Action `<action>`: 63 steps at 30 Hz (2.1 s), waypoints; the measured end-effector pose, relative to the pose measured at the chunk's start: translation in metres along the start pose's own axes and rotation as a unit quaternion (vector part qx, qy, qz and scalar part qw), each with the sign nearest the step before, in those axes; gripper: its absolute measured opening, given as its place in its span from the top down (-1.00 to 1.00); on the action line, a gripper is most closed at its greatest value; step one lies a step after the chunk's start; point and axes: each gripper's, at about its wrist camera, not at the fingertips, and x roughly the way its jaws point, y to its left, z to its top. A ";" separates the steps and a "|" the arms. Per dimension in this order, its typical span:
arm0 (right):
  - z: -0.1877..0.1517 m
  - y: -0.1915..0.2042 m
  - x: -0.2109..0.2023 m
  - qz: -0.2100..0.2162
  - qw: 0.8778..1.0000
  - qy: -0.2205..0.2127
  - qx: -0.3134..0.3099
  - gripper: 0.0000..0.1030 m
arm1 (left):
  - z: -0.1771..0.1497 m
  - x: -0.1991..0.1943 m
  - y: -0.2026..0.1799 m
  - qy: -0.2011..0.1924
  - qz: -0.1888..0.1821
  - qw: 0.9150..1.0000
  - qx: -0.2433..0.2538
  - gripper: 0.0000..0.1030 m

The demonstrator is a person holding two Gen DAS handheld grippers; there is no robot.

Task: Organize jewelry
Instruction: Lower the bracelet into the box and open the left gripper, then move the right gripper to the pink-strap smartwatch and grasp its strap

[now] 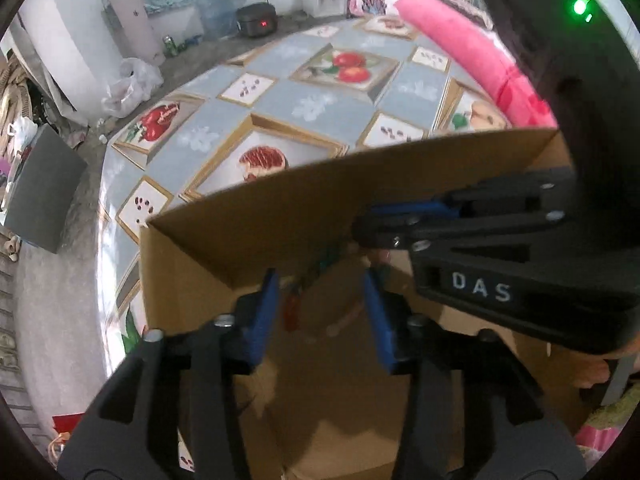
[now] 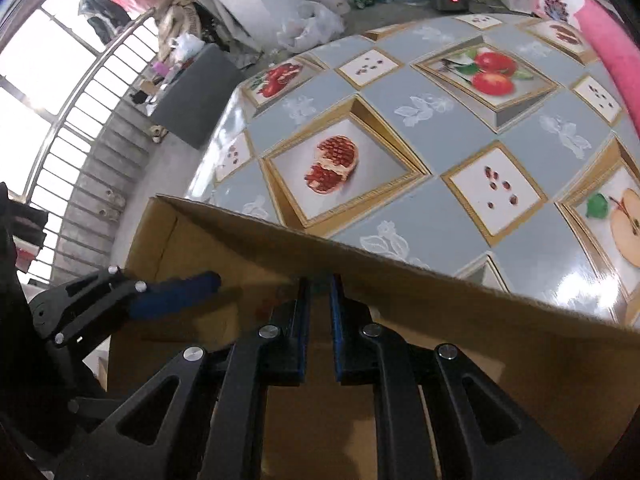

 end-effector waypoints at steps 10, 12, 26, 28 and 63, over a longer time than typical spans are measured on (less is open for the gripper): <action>-0.005 0.012 -0.059 0.018 0.997 -0.067 -0.027 0.77 | -0.017 -0.066 0.021 -0.105 0.021 0.994 -0.021 -0.08; -0.010 0.018 -0.070 0.016 0.997 -0.065 -0.039 0.75 | -0.032 -0.085 0.028 -0.129 0.021 0.991 -0.033 -0.21; -0.014 0.054 0.017 -0.066 0.986 0.093 -0.125 0.61 | -0.192 -0.129 0.090 -0.250 -0.022 0.950 -0.187 -0.66; -0.009 0.057 0.036 -0.079 0.983 0.106 -0.126 0.61 | -0.206 -0.122 0.102 -0.248 -0.015 0.945 -0.211 -0.67; -0.142 0.072 -0.199 -0.048 0.965 -0.214 -0.145 0.14 | -0.260 -0.066 0.012 -0.183 -0.031 0.979 -0.081 -0.69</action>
